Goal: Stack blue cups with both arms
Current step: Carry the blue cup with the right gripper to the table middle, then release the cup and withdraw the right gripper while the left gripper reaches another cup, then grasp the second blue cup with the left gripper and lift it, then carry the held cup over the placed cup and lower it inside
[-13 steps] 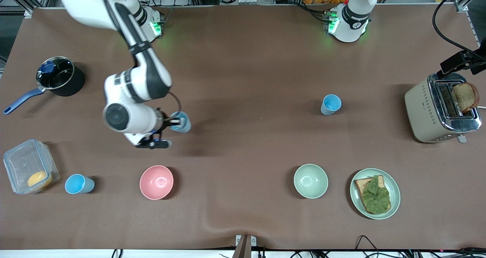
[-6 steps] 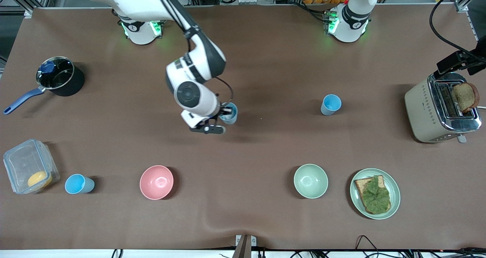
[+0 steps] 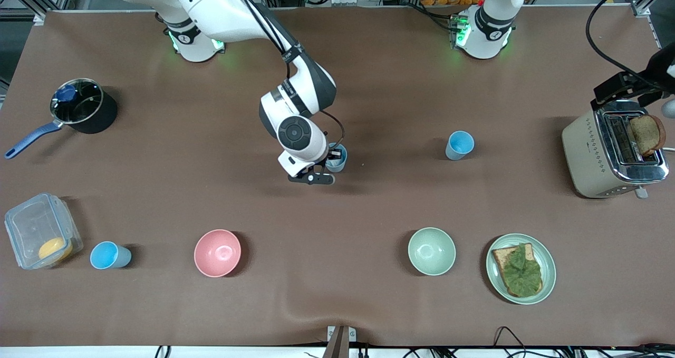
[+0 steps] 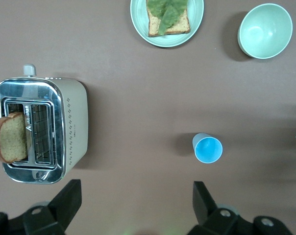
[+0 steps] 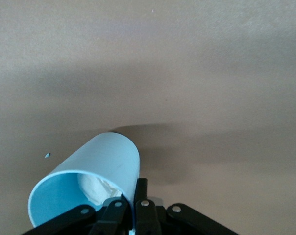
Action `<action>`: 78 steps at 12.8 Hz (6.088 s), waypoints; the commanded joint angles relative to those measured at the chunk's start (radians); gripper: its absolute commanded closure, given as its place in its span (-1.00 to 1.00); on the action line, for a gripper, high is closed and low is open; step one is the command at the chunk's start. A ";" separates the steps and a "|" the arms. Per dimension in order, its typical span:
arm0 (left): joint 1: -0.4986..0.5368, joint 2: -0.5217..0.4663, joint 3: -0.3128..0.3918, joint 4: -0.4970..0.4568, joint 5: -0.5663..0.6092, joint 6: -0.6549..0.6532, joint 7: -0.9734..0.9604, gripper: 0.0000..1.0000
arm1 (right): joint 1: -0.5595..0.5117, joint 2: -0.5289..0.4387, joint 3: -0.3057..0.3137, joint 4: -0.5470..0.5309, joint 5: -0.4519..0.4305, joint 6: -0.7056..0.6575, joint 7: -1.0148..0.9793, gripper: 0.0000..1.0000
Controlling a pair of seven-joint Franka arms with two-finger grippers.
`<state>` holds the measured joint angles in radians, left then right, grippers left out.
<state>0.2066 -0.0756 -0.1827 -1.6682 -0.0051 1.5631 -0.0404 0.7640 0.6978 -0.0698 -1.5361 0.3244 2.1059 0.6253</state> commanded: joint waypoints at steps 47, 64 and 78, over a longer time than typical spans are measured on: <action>-0.279 0.238 -0.127 -0.769 -0.096 0.945 -0.276 -0.20 | -0.623 -0.606 -0.024 0.234 -0.283 -0.690 -0.635 -1.00; -0.381 0.115 -0.133 -0.354 -0.108 0.551 -0.381 1.00 | -0.778 -0.750 0.084 -0.030 -0.334 -0.632 -0.658 -1.00; -0.872 0.551 0.089 0.198 -0.049 0.459 -0.727 1.00 | -0.764 -0.719 0.065 -0.024 -0.320 -0.598 -0.665 -1.00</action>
<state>-0.6142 0.4074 -0.1449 -1.5715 -0.0767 2.0616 -0.7381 -0.0065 -0.0135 0.0005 -1.5485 0.0102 1.4974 -0.0417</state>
